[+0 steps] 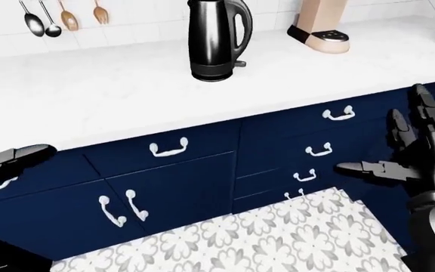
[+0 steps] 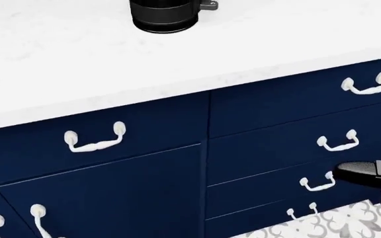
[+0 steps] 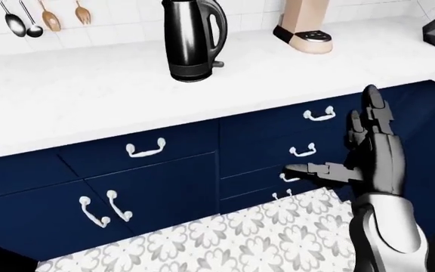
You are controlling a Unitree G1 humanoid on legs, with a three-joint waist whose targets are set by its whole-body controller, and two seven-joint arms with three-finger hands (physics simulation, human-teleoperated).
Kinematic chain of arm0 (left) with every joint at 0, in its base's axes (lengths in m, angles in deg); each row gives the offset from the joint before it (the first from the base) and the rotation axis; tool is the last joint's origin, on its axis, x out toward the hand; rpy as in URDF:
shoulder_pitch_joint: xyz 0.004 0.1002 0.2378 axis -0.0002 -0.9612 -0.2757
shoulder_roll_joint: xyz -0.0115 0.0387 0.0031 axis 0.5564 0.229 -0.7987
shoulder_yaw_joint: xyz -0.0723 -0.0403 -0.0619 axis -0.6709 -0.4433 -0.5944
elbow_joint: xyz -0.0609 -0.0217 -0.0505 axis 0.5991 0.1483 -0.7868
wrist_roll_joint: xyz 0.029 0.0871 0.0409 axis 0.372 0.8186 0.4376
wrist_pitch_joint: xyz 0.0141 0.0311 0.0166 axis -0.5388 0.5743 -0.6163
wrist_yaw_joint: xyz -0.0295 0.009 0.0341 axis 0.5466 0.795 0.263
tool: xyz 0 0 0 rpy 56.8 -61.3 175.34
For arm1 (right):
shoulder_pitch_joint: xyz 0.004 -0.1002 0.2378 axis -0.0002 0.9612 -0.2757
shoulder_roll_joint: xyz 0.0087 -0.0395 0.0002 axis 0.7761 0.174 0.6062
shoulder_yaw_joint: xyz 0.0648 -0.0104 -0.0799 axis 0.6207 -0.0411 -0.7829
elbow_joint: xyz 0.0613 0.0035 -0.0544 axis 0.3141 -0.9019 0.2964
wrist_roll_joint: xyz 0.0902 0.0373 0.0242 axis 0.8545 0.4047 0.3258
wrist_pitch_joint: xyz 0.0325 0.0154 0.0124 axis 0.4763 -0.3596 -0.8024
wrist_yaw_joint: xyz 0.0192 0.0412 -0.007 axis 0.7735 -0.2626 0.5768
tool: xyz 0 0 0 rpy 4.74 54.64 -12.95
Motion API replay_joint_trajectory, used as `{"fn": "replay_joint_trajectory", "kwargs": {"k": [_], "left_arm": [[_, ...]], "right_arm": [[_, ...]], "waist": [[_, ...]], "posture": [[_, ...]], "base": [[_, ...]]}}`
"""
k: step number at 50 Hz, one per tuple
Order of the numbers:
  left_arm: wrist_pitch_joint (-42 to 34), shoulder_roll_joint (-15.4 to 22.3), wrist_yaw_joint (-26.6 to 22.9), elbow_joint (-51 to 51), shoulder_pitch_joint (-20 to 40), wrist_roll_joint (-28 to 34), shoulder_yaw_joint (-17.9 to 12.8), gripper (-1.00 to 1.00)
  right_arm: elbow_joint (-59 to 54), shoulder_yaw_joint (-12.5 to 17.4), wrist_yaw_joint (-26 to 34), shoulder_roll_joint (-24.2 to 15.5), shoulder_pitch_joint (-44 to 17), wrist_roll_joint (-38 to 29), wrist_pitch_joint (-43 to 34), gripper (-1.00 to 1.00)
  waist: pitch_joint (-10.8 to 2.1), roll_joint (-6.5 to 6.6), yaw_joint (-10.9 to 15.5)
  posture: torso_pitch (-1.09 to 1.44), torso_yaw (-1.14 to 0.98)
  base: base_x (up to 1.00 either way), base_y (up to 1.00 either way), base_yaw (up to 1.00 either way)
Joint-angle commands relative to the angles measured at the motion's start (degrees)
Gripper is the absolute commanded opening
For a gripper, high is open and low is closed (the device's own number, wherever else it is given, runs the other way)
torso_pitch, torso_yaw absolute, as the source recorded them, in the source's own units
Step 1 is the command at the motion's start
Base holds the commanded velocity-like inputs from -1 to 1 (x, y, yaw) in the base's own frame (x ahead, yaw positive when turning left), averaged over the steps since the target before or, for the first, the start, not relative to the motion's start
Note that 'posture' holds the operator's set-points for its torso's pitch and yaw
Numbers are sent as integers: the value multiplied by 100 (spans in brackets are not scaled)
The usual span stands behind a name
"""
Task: Close the lid of the electric kettle.
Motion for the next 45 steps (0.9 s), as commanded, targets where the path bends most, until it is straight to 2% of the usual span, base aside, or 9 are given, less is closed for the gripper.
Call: {"fn": "replay_joint_trajectory", "kwargs": {"k": [1,7,10,18,24,32,37,38,45], "left_arm": [[166,190,26,166,124,14,-203,100],[200,177,13,133,123,44,-187,100],[238,165,-9,104,120,76,-170,100],[238,173,-10,117,106,66,-186,100],[251,170,-21,108,112,85,-176,100],[236,174,-23,111,127,94,-183,100],[264,155,-34,101,107,121,-162,100],[223,176,-20,117,125,85,-193,100],[214,187,-13,119,116,62,-218,100]], "right_arm": [[251,-24,11,-67,-137,11,191,100],[269,-27,11,-59,-143,21,171,100],[270,-37,8,-54,-135,15,183,100],[277,-15,6,-53,-143,28,179,100],[295,-12,0,-61,-140,39,162,100],[227,-35,-2,-43,-123,17,233,100],[233,-34,-10,-42,-131,23,236,100],[231,-34,-9,-44,-131,25,241,100],[273,-26,-14,-37,-111,46,233,100]], "waist": [[-110,-29,7],[-40,272,-43],[-155,668,-77],[-105,423,74],[-247,-91,145],[-64,185,-20],[-197,729,-119],[-49,524,-98],[34,166,-59]], "posture": [[0,0],[0,0],[0,0],[0,0],[0,0],[0,0],[0,0],[0,0],[0,0]], "base": [[23,0,0],[24,0,0],[24,0,0],[24,0,0],[24,0,0],[24,0,0],[18,0,0],[0,0,0],[0,0,0]]}}
